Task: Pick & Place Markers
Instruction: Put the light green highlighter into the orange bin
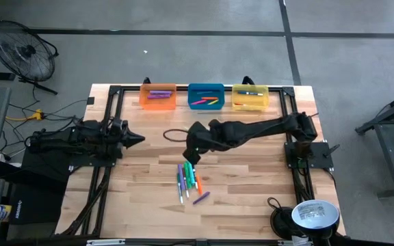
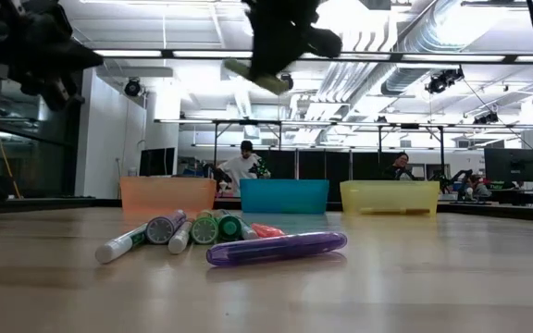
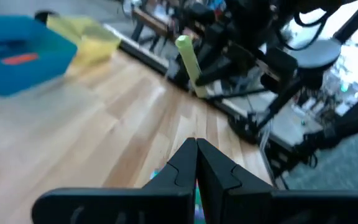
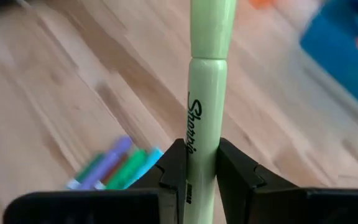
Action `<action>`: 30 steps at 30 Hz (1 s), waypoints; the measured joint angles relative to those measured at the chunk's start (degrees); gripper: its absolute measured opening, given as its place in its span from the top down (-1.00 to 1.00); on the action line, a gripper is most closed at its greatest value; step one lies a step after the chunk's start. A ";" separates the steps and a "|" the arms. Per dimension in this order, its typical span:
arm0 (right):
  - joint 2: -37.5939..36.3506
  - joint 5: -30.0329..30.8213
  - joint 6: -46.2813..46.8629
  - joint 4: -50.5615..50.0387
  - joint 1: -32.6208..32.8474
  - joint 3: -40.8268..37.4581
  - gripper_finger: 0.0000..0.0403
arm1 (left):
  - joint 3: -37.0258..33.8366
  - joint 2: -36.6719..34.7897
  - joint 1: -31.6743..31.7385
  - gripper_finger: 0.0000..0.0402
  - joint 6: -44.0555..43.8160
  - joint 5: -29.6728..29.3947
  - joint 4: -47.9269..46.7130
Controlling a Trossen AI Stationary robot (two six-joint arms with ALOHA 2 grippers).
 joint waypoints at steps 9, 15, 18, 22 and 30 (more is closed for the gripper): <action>-0.60 -7.70 -12.56 17.97 -3.38 0.02 0.73 | 0.00 2.08 0.00 0.56 0.65 -3.34 8.31; -0.60 -12.76 -16.46 25.31 -5.73 0.02 0.73 | 0.00 6.03 0.00 0.15 -0.57 -5.45 14.74; -0.60 -14.80 -17.76 27.99 -6.55 0.02 0.73 | 0.00 8.77 0.00 0.05 -0.57 -5.99 19.15; -0.60 -15.73 -19.29 29.57 -7.49 0.04 0.73 | 0.00 12.95 0.00 0.02 -0.57 -7.14 24.79; -0.60 -18.70 -19.72 31.02 -8.82 0.11 0.73 | 0.00 20.76 0.00 0.02 1.99 -8.97 34.71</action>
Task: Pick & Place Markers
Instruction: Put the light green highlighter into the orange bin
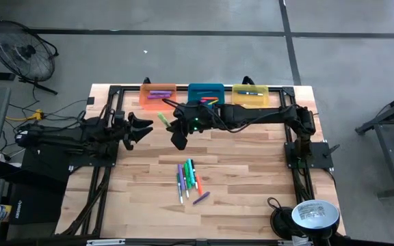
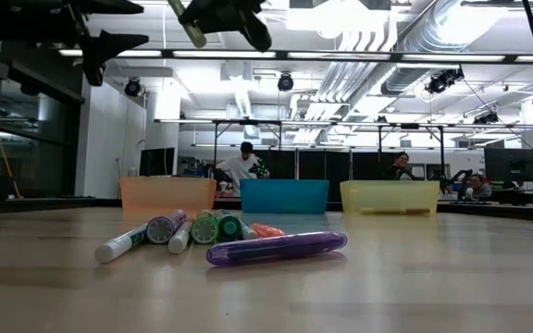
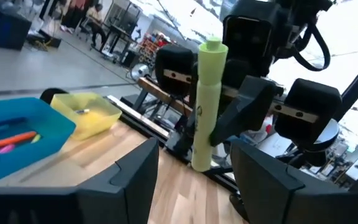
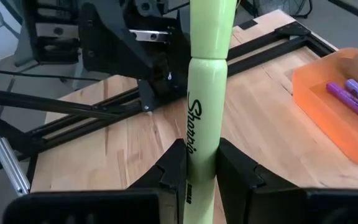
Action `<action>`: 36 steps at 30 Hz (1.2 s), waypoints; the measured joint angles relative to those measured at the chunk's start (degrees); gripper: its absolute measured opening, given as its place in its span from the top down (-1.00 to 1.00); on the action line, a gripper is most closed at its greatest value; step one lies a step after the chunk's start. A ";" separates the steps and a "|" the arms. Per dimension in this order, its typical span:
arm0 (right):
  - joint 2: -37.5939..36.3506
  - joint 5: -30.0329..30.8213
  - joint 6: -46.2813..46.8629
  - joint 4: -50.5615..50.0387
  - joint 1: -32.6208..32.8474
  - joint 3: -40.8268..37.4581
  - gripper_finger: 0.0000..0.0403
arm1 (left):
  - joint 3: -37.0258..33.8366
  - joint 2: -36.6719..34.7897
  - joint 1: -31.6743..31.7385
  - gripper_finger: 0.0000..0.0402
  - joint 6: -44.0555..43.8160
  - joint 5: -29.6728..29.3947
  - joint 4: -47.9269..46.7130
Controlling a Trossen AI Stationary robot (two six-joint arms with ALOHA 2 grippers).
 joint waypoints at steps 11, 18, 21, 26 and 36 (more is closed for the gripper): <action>0.00 -4.57 -1.24 0.21 -1.00 0.00 0.73 | 0.00 8.70 0.00 0.02 6.49 0.73 12.09; 0.00 -5.16 -2.60 0.88 -1.00 0.00 0.73 | 0.46 13.21 0.00 0.02 6.47 0.06 16.09; 0.05 -5.92 -3.54 2.06 -1.13 0.00 0.73 | 1.66 15.39 0.00 0.02 6.47 0.04 16.75; 0.28 -7.12 -3.82 3.50 -1.43 0.00 0.73 | 2.60 18.99 0.00 0.02 6.48 -0.17 20.26; 0.31 -7.42 -4.09 3.67 -1.74 -0.54 0.73 | 2.58 23.08 0.00 0.02 6.45 -1.74 28.80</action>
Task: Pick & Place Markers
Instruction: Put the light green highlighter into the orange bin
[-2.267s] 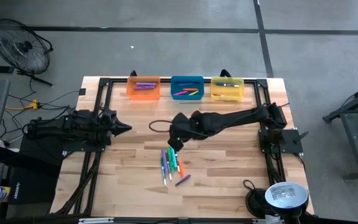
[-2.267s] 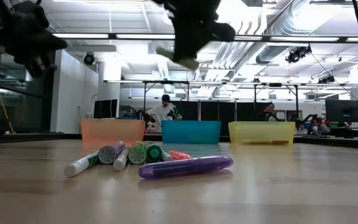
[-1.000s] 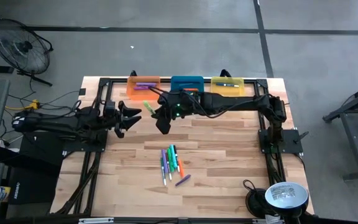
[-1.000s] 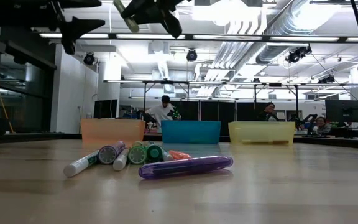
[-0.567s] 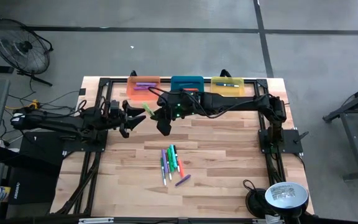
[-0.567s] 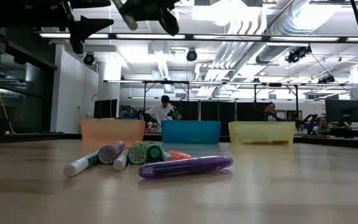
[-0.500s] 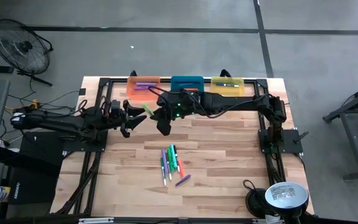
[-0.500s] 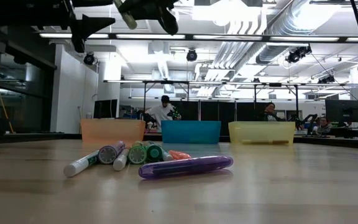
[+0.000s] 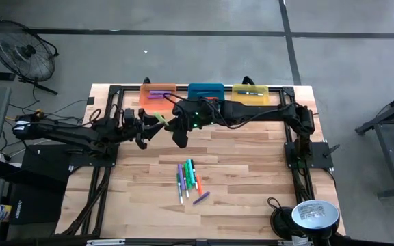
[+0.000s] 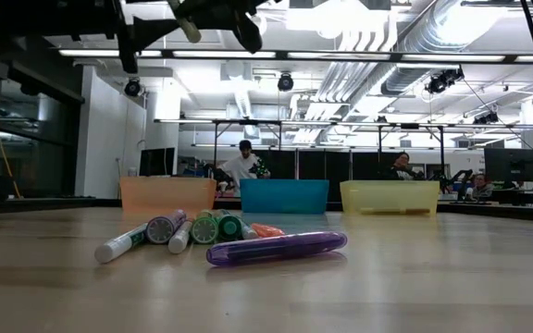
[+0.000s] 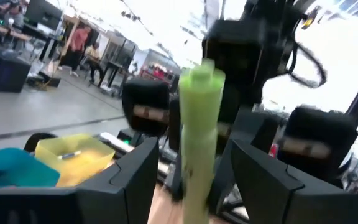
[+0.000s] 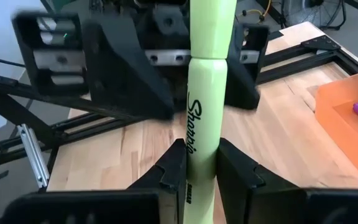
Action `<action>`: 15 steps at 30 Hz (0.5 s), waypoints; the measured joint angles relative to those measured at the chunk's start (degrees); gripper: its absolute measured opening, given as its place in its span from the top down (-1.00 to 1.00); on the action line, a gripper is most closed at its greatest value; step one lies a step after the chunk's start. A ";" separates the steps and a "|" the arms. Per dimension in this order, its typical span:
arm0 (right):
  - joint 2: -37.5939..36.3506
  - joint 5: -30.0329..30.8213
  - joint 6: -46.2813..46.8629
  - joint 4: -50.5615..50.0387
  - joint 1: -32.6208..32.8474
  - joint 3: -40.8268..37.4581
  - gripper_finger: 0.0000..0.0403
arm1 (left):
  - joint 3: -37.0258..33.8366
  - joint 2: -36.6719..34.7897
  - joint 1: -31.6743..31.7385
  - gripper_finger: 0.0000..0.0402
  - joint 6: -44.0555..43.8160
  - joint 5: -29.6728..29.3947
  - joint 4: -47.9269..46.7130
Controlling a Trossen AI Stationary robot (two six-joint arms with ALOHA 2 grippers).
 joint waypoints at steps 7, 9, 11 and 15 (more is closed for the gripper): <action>0.27 -1.04 0.20 0.52 0.02 -1.19 0.73 | 0.00 1.66 0.00 0.02 -0.20 0.00 1.13; 0.44 -1.21 0.05 1.22 0.02 -1.19 0.73 | 0.00 2.35 0.02 0.02 -0.20 0.09 1.21; 0.52 -1.70 0.05 1.94 0.00 -1.19 0.73 | -0.01 3.22 0.00 0.02 -0.29 0.11 2.55; 0.50 -1.56 -0.75 2.79 0.00 -1.19 0.73 | -0.02 4.68 0.00 0.02 -0.97 0.07 4.16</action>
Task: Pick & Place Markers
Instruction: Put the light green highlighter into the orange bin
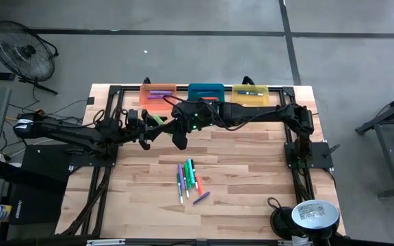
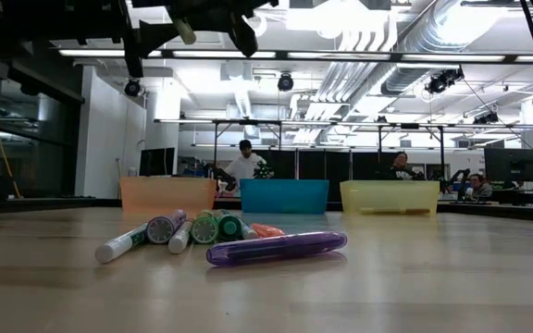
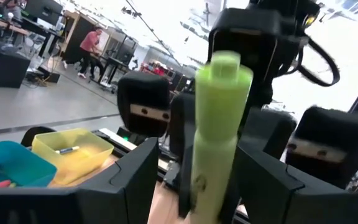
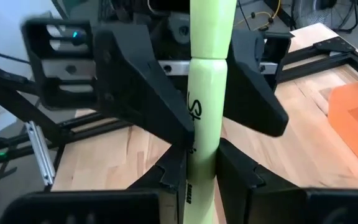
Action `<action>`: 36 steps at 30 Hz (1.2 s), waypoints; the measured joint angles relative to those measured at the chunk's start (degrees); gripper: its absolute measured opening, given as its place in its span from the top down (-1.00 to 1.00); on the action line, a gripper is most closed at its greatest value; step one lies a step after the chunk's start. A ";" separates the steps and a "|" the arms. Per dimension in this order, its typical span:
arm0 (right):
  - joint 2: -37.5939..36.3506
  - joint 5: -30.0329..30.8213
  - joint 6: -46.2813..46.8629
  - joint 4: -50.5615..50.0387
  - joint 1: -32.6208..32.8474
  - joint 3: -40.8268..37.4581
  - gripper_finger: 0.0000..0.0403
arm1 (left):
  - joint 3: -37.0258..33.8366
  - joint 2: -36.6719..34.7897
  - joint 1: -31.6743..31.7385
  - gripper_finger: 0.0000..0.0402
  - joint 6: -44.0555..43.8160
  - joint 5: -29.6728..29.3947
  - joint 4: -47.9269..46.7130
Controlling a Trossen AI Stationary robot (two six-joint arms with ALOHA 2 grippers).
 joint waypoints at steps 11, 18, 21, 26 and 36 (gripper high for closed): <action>0.00 -0.77 -1.33 -0.12 -0.70 0.00 0.73 | 0.00 1.05 0.00 0.32 -0.08 -0.13 1.41; 0.00 -1.93 -1.80 -0.21 -1.19 0.00 0.73 | 0.00 1.03 0.01 0.72 0.87 -0.18 1.18; 0.00 -2.61 -1.85 -0.18 -1.43 0.00 0.73 | 0.00 1.03 0.02 0.72 0.88 -0.72 1.19; 0.00 -2.77 -2.43 -0.18 -1.49 0.00 0.73 | 0.00 1.03 0.01 0.72 1.01 -1.23 1.12; 0.00 -2.91 -3.51 -0.54 -1.86 0.00 0.15 | 0.00 1.03 0.02 0.72 1.00 -2.93 0.64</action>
